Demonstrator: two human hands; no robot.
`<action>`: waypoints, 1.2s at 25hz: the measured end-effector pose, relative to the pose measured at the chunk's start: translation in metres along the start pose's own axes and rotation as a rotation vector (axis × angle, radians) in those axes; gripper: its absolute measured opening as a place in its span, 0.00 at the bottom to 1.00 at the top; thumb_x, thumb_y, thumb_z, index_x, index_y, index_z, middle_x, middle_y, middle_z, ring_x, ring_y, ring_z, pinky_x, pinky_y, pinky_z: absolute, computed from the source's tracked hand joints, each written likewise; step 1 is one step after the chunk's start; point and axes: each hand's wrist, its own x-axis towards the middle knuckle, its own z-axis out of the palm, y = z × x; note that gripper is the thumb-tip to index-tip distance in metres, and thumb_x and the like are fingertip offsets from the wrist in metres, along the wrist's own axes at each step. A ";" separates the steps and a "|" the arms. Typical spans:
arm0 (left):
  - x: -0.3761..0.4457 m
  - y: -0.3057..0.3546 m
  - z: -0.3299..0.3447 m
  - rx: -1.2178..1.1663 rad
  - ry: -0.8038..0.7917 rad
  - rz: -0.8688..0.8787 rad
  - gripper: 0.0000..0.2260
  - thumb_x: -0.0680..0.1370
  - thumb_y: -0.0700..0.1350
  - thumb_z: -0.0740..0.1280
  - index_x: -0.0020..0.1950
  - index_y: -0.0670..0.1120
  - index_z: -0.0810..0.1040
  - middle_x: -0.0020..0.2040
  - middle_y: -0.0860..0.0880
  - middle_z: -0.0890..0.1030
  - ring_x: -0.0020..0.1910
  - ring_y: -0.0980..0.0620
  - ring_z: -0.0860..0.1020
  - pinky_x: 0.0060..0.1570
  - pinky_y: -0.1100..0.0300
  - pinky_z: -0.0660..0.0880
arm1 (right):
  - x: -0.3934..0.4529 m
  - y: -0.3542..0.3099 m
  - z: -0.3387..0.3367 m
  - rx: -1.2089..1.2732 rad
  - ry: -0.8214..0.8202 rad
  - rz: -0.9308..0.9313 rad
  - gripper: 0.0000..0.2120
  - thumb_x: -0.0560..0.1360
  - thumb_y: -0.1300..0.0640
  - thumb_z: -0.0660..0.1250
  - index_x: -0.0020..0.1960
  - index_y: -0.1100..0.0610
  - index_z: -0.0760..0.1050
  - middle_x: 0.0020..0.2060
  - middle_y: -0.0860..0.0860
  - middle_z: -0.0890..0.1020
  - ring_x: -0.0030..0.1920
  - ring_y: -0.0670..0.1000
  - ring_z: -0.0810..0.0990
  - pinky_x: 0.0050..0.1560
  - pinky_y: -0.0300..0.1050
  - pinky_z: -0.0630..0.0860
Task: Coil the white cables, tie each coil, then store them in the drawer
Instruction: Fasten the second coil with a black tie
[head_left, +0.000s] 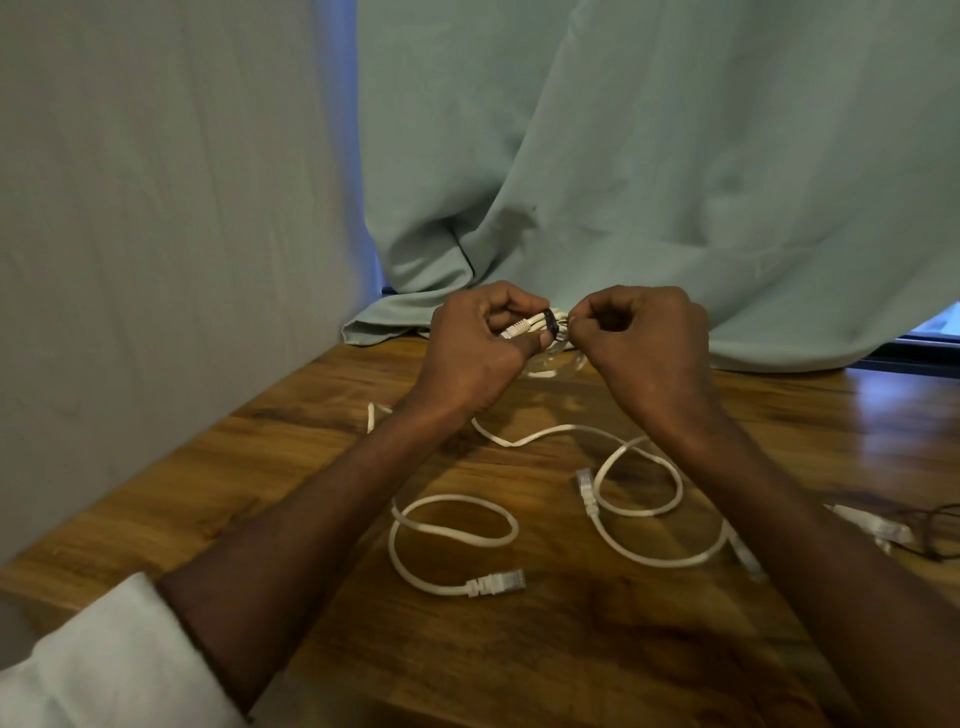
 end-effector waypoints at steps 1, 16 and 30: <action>0.000 0.000 0.000 -0.002 0.002 0.003 0.13 0.73 0.35 0.79 0.56 0.42 0.86 0.48 0.48 0.88 0.47 0.54 0.87 0.50 0.57 0.83 | 0.001 0.000 -0.001 -0.028 -0.017 -0.028 0.05 0.75 0.58 0.73 0.48 0.54 0.88 0.36 0.46 0.86 0.37 0.44 0.83 0.42 0.42 0.81; 0.000 -0.003 0.001 -0.032 -0.009 0.002 0.13 0.72 0.35 0.79 0.56 0.42 0.86 0.47 0.47 0.88 0.46 0.52 0.88 0.50 0.53 0.84 | -0.003 0.004 0.009 -0.025 0.007 -0.088 0.06 0.78 0.61 0.73 0.53 0.55 0.88 0.46 0.51 0.87 0.44 0.46 0.82 0.45 0.38 0.76; 0.000 -0.001 0.001 -0.095 -0.007 -0.045 0.13 0.73 0.34 0.79 0.57 0.40 0.85 0.45 0.47 0.89 0.43 0.50 0.88 0.46 0.57 0.84 | 0.000 0.005 0.008 0.004 0.011 -0.057 0.08 0.76 0.61 0.72 0.52 0.54 0.87 0.46 0.50 0.87 0.43 0.46 0.83 0.46 0.44 0.82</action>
